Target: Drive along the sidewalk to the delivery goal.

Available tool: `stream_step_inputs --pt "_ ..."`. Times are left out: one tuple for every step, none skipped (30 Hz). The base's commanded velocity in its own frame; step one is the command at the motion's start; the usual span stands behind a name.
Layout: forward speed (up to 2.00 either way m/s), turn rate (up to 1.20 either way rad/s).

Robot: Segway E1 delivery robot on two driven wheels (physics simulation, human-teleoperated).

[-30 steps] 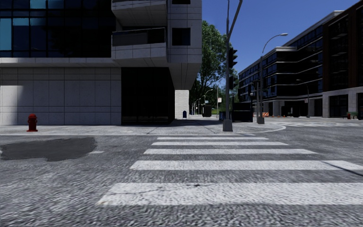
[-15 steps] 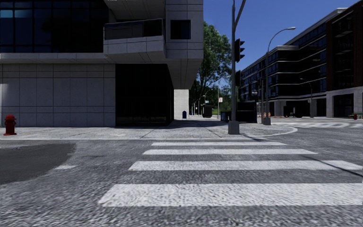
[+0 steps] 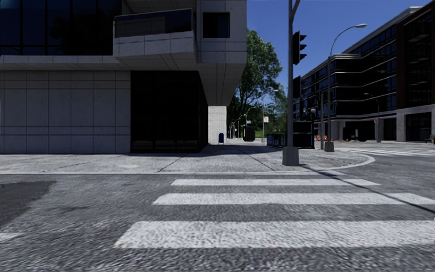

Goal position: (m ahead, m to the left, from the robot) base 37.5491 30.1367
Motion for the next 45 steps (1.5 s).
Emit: stream_step_inputs --pt "2.00 0.00" --pt "2.00 0.00" --pt "2.00 0.00" --pt "2.00 0.00" --pt "2.00 0.00" --pt "2.00 0.00" --pt "2.00 0.00" --pt "2.00 0.00" --pt "2.00 0.00" --pt "2.00 0.00" --pt "2.00 0.00" --pt "2.00 0.00" --pt "2.00 0.00" --pt "2.00 0.00" --pt "2.00 0.00" --pt "2.00 0.00" --pt "2.00 0.00" --pt "2.00 0.00" --pt "2.00 0.00" --pt "2.00 0.00" --pt "2.00 0.00" --pt "2.00 0.00" --pt "2.00 0.00" --pt "2.00 0.00" --pt "2.00 0.00" --pt "2.00 0.00" --pt "2.00 0.00" --pt "2.00 0.00" --pt "2.00 0.00" --pt "2.00 0.00" --pt "2.00 0.00" --pt "2.00 0.00" --pt "2.00 0.00" --pt "2.00 0.00" --pt "2.00 0.00" --pt "2.00 0.00" --pt "2.00 0.00" --pt "2.00 0.00" --pt "2.00 0.00" --pt "2.00 0.00" --pt "2.00 0.00" --pt "2.00 0.00" --pt "2.00 0.02" --pt "2.00 0.04" --pt "2.00 0.06"
